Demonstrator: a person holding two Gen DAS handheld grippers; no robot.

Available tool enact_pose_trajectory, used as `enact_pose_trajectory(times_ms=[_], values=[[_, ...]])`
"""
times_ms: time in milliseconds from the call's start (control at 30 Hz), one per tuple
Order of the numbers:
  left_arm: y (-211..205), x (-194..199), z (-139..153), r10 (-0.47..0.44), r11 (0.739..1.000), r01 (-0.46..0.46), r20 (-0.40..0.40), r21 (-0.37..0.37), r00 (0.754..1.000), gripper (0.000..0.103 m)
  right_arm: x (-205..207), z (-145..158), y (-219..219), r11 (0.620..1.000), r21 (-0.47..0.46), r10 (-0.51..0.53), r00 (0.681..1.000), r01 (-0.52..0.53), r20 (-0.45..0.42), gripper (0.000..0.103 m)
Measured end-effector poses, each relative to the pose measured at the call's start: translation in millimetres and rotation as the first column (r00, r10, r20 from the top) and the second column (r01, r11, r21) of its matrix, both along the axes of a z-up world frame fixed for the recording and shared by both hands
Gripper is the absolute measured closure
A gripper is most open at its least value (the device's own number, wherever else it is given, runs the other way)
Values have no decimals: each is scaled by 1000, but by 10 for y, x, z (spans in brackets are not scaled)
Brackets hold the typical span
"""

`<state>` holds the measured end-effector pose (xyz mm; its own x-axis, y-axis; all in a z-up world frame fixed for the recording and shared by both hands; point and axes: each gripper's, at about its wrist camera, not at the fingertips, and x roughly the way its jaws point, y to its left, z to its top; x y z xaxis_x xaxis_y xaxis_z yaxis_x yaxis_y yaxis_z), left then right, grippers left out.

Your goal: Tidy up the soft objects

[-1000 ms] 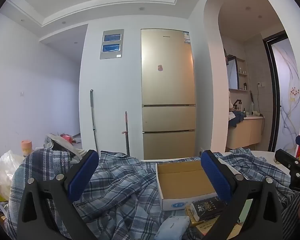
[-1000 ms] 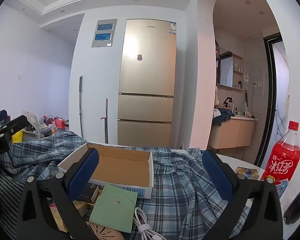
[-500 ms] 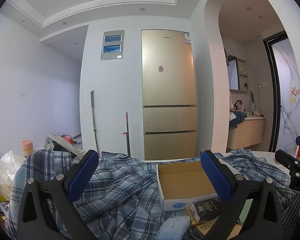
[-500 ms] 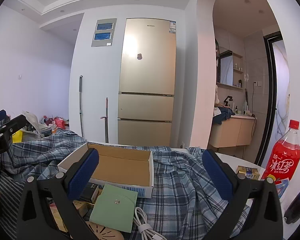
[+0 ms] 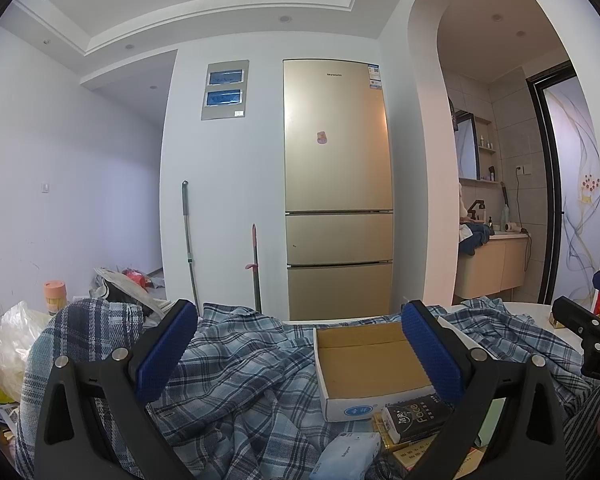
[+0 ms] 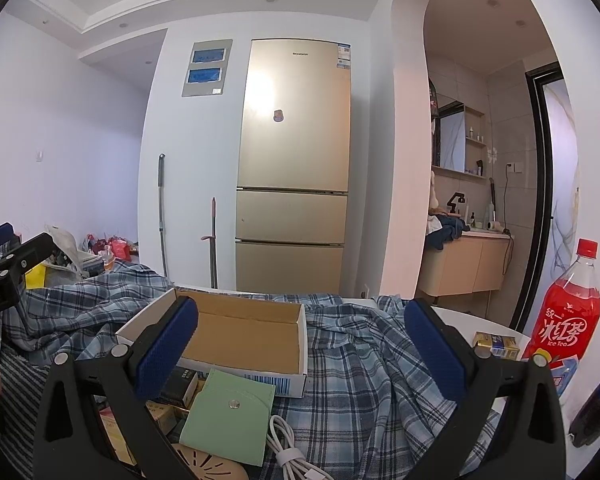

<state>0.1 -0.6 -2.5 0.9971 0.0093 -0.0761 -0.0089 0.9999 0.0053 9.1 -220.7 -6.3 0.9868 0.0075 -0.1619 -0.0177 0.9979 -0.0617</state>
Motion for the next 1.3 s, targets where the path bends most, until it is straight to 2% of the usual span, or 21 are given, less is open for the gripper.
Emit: enact_pose_trajectory(times_ms=[900, 1300], values=[[19, -37, 16, -14, 1000, 14, 22, -10, 1000, 0, -34, 15, -34, 1000, 11, -9, 1000, 9, 13, 0], [-25, -113, 47, -16, 1000, 15, 47, 16, 999, 0, -88, 18, -61, 1000, 25, -10, 999, 9, 34, 0]])
